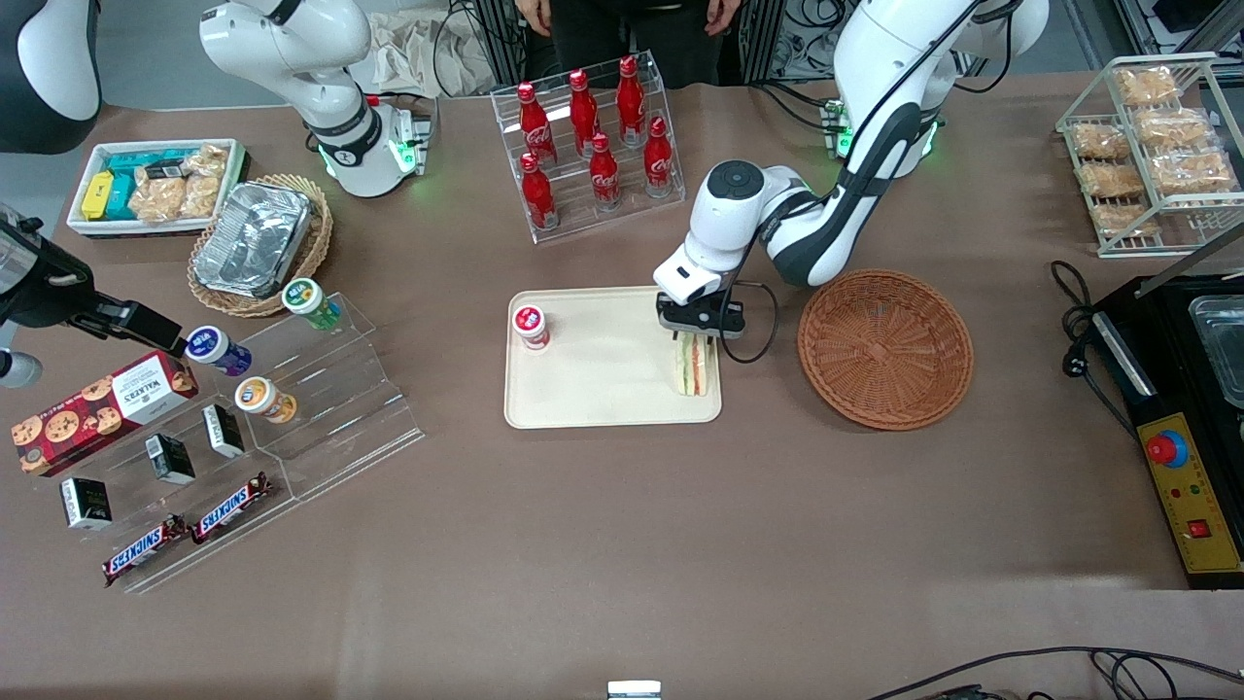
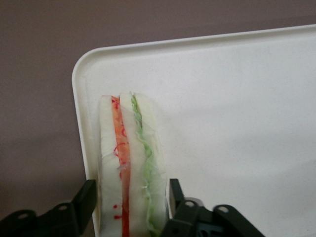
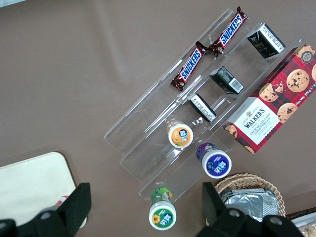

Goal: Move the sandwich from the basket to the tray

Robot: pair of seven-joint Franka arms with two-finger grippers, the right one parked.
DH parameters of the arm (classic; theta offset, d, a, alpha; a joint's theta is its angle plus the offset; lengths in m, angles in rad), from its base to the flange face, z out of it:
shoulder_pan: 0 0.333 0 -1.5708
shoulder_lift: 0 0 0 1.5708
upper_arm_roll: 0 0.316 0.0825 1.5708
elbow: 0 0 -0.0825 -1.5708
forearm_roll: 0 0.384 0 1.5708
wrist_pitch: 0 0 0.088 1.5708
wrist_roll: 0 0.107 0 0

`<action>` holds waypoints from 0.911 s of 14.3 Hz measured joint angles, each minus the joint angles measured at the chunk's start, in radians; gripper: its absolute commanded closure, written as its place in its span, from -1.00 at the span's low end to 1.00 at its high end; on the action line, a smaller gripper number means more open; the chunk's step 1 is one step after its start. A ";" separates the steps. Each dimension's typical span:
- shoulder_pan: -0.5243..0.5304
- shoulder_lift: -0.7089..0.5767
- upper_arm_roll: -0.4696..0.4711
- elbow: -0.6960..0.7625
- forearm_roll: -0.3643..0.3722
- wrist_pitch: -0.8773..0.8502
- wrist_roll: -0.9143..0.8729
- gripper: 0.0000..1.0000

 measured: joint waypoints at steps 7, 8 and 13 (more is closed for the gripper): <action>0.029 -0.216 0.007 0.039 -0.011 -0.222 -0.003 -0.98; 0.040 -0.263 0.005 0.039 -0.027 -0.281 0.002 -0.98; 0.111 -0.443 -0.002 0.066 -0.255 -0.516 0.272 -0.99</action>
